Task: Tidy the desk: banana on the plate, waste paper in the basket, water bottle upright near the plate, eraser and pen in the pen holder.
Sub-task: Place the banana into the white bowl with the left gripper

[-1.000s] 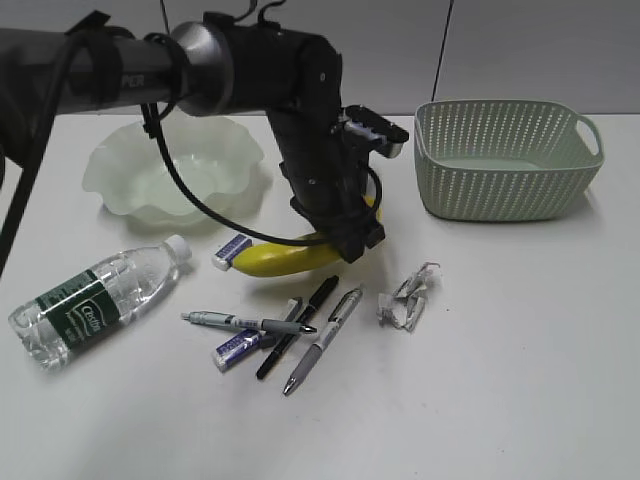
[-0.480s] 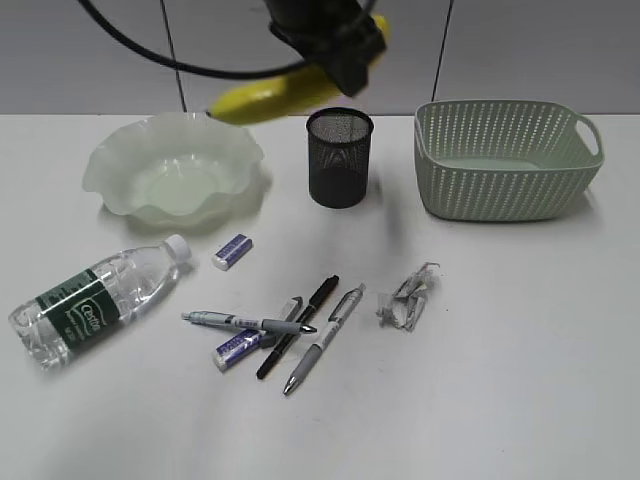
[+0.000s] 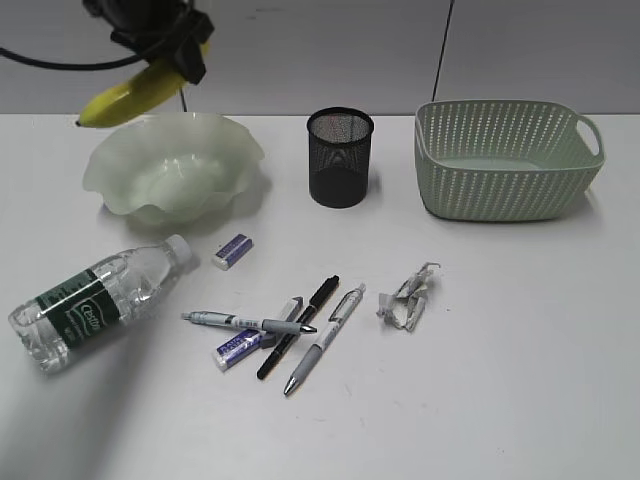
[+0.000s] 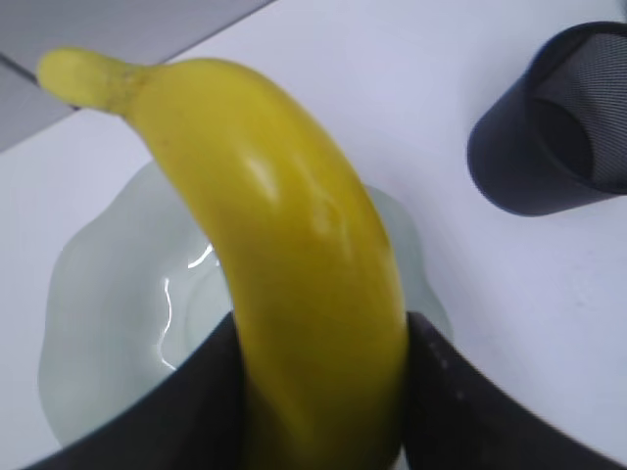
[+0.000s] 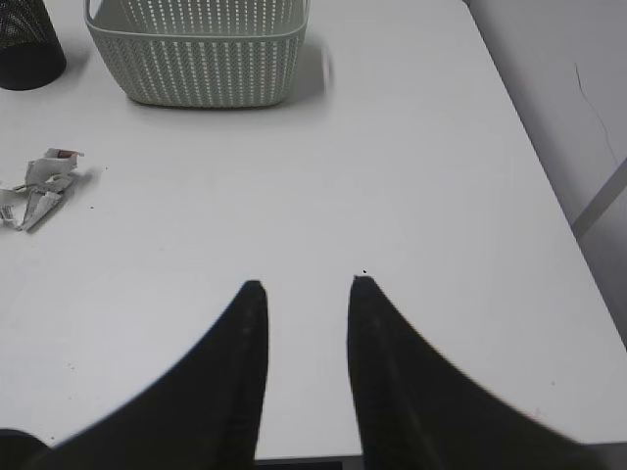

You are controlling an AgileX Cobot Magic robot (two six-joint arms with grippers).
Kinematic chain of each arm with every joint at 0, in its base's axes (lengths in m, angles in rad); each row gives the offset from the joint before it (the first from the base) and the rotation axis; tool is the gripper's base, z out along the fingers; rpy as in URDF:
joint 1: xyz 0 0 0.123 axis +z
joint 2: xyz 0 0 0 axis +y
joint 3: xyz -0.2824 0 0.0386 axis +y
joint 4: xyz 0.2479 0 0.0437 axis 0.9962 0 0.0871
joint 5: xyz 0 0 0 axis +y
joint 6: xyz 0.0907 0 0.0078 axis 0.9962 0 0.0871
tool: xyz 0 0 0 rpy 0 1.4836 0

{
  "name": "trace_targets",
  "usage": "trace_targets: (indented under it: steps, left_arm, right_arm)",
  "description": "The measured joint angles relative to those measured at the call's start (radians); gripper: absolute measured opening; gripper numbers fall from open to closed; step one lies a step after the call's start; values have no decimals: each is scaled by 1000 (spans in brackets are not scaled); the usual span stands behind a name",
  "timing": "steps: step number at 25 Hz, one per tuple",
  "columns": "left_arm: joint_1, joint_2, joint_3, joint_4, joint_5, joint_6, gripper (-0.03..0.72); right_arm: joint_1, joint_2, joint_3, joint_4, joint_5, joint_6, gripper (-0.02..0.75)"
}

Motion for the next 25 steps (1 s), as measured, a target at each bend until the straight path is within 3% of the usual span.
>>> trace_targets:
  steps: [5,10,12,17,20,25]
  left_arm:
    - [72,123,0,-50,-40,-2,330]
    - [79,192,2,-65,-103,-3,332]
    - [79,192,2,-70,-114,-4,373]
    - [79,176,2,-77,-64,-4,479]
    - [79,131,2,-55,3,-12,488]
    - [79,-21,2,-8,15,-121,465]
  right_arm:
    - [0,0,0,0,0,0,239]
    - [0,0,0,0,0,0,239]
    - [0,0,0,0,0,0,239]
    - [0,0,0,0,0,0,239]
    - [0,0,0,0,0,0,239]
    - [0,0,0,0,0,0,239]
